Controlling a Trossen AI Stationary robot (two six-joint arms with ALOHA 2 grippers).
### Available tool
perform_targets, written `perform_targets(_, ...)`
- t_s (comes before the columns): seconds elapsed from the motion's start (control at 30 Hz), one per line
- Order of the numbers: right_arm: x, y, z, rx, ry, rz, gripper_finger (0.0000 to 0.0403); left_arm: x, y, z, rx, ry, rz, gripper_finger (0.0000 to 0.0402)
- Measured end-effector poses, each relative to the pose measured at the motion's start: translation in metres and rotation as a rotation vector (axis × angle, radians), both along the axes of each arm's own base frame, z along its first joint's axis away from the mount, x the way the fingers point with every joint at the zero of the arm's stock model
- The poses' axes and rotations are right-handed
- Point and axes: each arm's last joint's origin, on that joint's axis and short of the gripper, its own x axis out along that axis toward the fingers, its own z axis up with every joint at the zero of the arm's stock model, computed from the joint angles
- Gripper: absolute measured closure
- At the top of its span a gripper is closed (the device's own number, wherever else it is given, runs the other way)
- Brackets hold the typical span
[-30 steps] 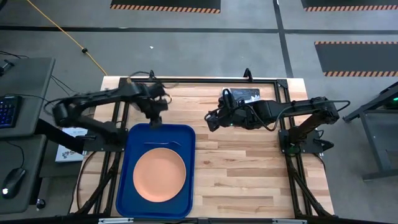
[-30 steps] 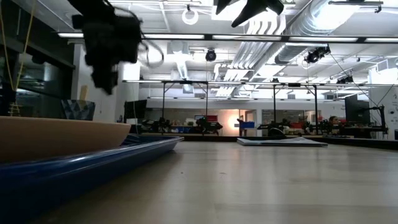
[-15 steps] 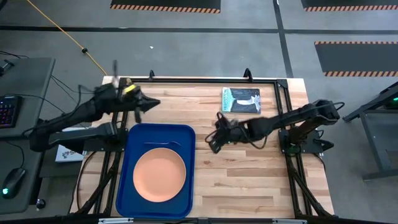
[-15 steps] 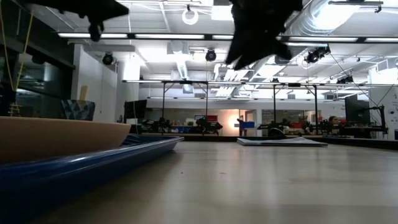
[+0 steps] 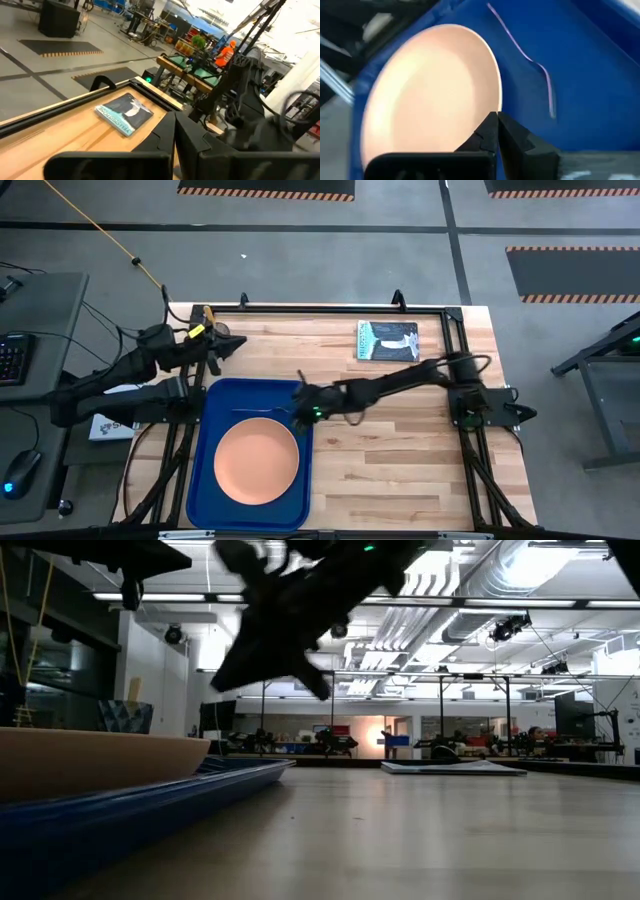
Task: Pick and place plate/cup/fork/spoon on tray
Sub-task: Put the blue fork on the blue tray to the left of the light orange plate
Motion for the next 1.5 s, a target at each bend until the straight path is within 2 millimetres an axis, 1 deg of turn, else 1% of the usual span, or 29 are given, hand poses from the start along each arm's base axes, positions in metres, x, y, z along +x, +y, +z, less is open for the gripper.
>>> perform_targets(0.17,0.028,-0.009,-0.020,-0.067,0.104,0.024,0.0402,0.000,0.001,0.000,0.000,0.004,0.027,0.0401)
perform_targets(0.27,0.041,-0.014,-0.023,-0.085,0.108,0.019,0.0402,0.000,0.001,0.000,0.001,0.001,0.044,0.0401)
perform_targets(0.43,0.051,-0.021,-0.037,-0.086,0.147,0.006,0.0402,0.000,0.002,0.000,0.002,0.001,0.048,0.0401)
perform_targets(0.53,0.053,-0.022,-0.038,-0.073,0.143,0.000,0.0403,0.000,0.002,0.000,0.003,0.000,0.048,0.0401)
perform_targets(0.7,0.051,-0.025,-0.044,-0.078,0.163,-0.062,0.0403,0.000,0.002,0.000,0.002,0.001,0.048,0.0401)
perform_targets(1.07,0.052,-0.028,-0.043,-0.108,0.150,-0.138,0.0403,0.000,0.002,0.000,0.003,0.001,0.048,0.0401)
perform_targets(1.27,0.053,-0.035,-0.042,-0.094,0.135,-0.200,0.0403,0.000,0.002,0.000,0.002,0.003,0.048,0.0401)
perform_targets(1.37,0.053,-0.039,-0.042,-0.093,0.134,-0.207,0.0403,0.000,0.001,-0.003,-0.010,0.031,0.048,0.0401)
perform_targets(1.5,0.054,-0.044,-0.040,-0.099,0.132,-0.203,0.0403,-0.001,0.001,-0.013,-0.054,0.127,0.048,0.0401)
